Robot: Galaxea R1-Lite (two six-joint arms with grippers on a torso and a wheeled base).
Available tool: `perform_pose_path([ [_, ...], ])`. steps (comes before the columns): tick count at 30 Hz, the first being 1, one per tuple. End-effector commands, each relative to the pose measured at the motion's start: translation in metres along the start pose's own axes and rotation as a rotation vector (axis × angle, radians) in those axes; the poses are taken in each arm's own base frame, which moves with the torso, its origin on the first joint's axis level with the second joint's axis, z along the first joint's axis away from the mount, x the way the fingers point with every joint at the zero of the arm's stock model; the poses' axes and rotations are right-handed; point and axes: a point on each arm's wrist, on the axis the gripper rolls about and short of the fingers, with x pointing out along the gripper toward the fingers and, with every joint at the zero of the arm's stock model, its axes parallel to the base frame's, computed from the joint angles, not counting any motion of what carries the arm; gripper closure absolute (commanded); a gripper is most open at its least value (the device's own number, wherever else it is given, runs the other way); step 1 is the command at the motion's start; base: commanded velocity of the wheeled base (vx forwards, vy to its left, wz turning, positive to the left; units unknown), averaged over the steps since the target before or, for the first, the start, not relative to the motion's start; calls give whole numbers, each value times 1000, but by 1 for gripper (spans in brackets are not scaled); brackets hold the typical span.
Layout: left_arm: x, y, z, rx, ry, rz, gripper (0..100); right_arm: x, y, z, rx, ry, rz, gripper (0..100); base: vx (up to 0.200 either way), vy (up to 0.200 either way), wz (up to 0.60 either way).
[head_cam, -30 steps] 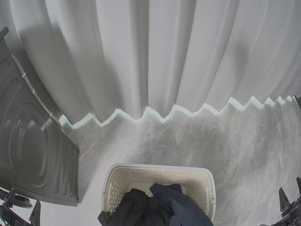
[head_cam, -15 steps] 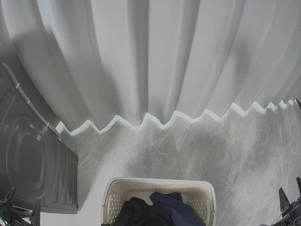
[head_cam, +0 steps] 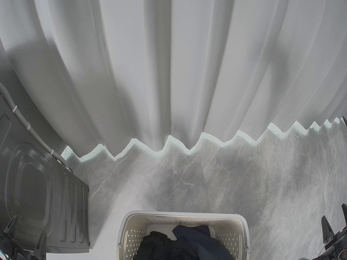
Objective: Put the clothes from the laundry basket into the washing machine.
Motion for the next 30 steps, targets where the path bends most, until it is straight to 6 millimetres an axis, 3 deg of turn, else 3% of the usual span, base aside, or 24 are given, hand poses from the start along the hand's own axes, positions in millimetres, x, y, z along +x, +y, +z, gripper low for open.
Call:
perform_pose_path([
  [1,0,0,-5,0,6,0,0,1,0,-5,0,11,0,0,0,0,0],
  [30,0,0,-5,-2,6,0,0,1,0,-5,0,9,0,0,0,0,0],
])
